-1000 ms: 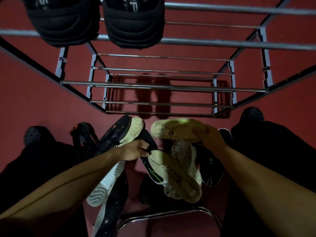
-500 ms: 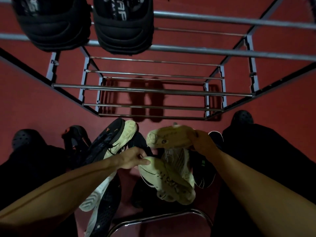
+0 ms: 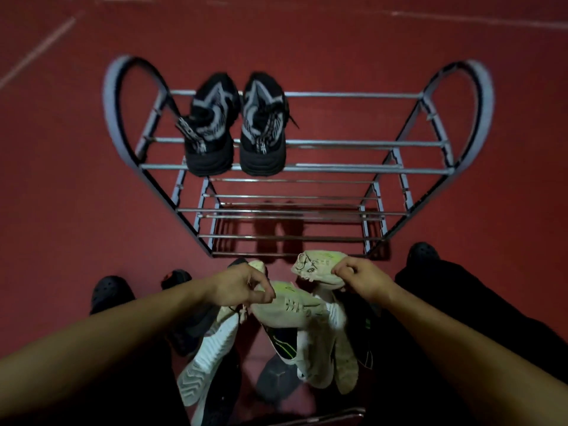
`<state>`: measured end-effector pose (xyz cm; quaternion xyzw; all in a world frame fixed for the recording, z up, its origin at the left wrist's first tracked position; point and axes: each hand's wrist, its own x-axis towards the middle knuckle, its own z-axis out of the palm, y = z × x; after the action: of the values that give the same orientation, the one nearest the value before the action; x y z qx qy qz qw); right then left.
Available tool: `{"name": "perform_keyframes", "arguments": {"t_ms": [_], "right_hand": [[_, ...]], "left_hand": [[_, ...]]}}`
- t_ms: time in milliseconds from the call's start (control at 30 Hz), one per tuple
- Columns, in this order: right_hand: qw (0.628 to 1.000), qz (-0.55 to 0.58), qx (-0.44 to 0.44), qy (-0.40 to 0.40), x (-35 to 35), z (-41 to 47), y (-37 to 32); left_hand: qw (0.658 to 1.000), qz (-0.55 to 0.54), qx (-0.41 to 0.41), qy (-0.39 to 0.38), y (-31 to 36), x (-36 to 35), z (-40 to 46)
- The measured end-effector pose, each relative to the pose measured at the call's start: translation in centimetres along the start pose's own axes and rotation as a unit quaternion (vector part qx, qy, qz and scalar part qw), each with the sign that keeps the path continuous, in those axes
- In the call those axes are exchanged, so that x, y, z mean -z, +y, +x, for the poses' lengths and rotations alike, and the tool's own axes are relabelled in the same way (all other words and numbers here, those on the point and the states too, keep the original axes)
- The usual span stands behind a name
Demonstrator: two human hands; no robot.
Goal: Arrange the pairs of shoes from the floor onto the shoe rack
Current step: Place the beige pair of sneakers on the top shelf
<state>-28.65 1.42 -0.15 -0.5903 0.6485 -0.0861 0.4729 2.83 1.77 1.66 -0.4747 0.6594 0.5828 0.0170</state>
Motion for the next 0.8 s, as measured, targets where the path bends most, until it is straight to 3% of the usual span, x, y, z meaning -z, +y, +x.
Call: {"name": "perform_keyframes", "arguments": {"t_ms": [433,800], "right_hand": [[0.983,-0.076,0.147,0.084,9.9,-13.9,-12.8],[0.945,-0.01,0.262,0.196,14.7,-23.3,-17.6]], "left_hand": [[0.989,0.019,-0.11,0.095,16.0,3.8,-13.6],[0.961,0.048,-0.176,0.207,24.0,5.6,-22.8]]}}
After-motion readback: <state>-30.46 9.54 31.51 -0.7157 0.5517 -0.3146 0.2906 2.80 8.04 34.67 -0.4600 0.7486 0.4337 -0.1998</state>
